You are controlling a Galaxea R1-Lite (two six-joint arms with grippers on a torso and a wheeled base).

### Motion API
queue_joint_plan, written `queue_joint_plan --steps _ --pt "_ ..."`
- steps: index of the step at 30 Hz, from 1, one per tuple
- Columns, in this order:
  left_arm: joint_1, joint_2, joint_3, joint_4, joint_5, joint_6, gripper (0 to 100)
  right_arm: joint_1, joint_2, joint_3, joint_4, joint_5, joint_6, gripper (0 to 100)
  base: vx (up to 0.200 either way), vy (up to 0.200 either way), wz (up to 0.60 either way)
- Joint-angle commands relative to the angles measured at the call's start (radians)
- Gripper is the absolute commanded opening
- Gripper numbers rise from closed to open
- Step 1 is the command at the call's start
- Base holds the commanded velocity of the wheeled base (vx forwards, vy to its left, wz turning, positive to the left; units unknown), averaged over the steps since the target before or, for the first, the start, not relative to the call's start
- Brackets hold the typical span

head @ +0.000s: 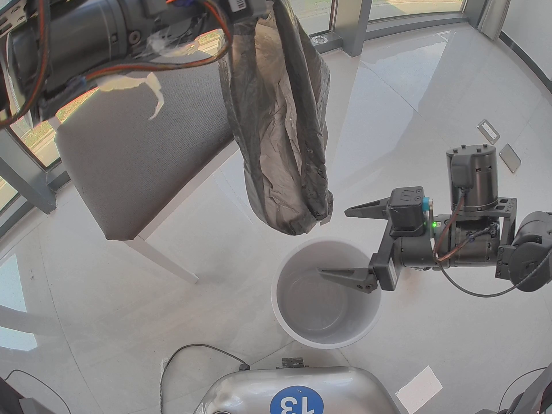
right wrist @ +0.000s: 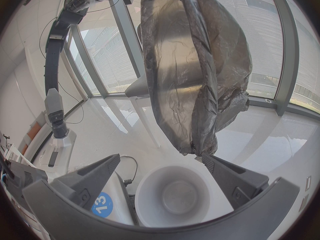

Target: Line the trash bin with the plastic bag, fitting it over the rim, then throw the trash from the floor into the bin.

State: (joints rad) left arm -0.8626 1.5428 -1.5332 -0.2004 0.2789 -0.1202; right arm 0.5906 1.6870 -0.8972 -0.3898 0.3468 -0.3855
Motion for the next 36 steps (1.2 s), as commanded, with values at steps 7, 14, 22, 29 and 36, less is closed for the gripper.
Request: queue_joint_plan --steps 7,14,22,29,36 --pt "-0.010 0.005 -0.064 0.021 0.000 -0.029 0 0.017 0.122 -0.144 0.000 -0.028 -0.007 100 0.000 0.000 0.00" --pt "-0.016 0.005 -0.065 0.021 0.000 -0.030 0 0.017 0.178 -0.243 0.002 -0.045 -0.009 100 0.000 0.000 0.00" --pt "-0.023 0.014 -0.081 0.021 0.000 -0.035 0 0.020 0.215 -0.296 0.002 -0.061 -0.007 100 0.000 0.000 0.00" --pt "-0.024 0.017 -0.090 0.021 0.000 -0.036 0 0.017 0.230 -0.336 0.003 -0.092 -0.003 100 0.000 0.000 0.00" --pt "-0.036 0.013 -0.094 0.021 0.000 -0.050 0 0.017 0.252 -0.382 0.005 -0.144 0.011 100 0.000 0.000 0.00"
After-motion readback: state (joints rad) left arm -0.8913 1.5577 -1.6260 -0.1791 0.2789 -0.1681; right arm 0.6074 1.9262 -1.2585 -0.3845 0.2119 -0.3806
